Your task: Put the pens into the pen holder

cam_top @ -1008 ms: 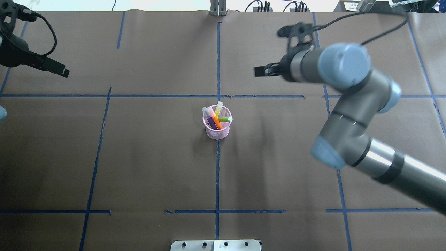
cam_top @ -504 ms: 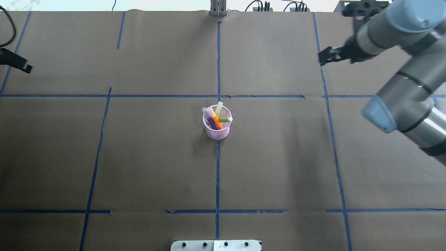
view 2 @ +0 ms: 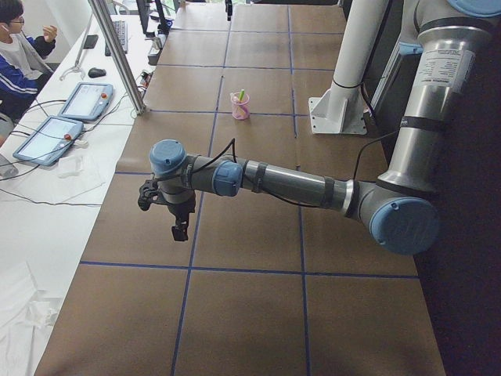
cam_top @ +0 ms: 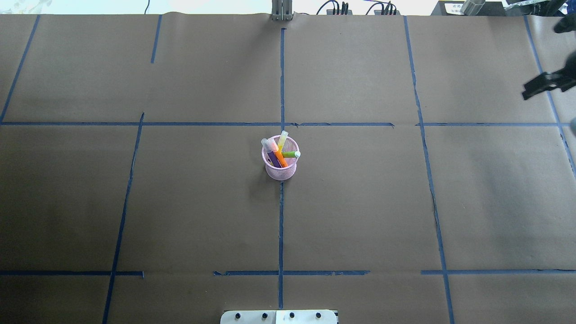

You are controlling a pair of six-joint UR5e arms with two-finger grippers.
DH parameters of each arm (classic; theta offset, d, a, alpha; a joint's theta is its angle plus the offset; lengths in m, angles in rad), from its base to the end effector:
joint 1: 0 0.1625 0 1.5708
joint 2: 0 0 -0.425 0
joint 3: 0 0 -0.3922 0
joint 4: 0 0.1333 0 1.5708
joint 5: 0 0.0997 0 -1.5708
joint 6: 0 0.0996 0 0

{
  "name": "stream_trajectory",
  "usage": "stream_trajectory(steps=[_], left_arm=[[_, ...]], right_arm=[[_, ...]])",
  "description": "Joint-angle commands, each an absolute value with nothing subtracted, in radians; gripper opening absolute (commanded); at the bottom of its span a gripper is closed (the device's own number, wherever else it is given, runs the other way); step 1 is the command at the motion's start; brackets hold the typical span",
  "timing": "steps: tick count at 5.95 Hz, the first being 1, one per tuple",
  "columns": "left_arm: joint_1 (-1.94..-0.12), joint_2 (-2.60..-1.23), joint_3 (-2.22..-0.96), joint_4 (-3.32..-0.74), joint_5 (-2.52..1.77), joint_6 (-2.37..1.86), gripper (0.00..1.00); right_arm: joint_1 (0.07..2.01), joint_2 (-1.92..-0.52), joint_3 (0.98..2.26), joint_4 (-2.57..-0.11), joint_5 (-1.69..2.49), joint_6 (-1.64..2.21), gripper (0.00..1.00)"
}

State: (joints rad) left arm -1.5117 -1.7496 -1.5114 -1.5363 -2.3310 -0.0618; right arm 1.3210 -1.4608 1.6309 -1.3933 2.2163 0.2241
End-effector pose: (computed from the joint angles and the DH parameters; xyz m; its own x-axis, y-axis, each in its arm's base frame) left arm -0.0309 -0.5733 0.5975 0.7222 0.0395 -0.6905 -0.0143 0.9990 0.0422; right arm -0.0659 -0.5550 0.5594 0.7569 -0.1837 0.6272 0.0659 0.9762 0.2064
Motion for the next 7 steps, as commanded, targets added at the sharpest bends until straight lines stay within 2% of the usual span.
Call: stream_trajectory(steps=[1, 4, 5, 7], left_arm=[[-1.589, -1.755, -1.341, -1.534, -2.333, 0.148, 1.0], [-1.608, -1.707, -1.359, -1.531, -2.335, 0.15, 1.0], [-1.608, -1.706, -1.397, -1.526, -2.333, 0.147, 1.0], [-1.608, -1.576, -1.555, -1.506, -2.37, 0.13, 1.0]], right_arm=[[1.353, -1.491, 1.623, -1.391, 2.226, 0.195, 1.0], [1.448, -1.555, 1.605, -1.394, 2.278, 0.199, 1.0], [1.513, -1.58, 1.565, -1.394, 2.433, 0.193, 1.0], [1.569, -1.633, 1.54, -1.393, 2.477, 0.172, 1.0]])
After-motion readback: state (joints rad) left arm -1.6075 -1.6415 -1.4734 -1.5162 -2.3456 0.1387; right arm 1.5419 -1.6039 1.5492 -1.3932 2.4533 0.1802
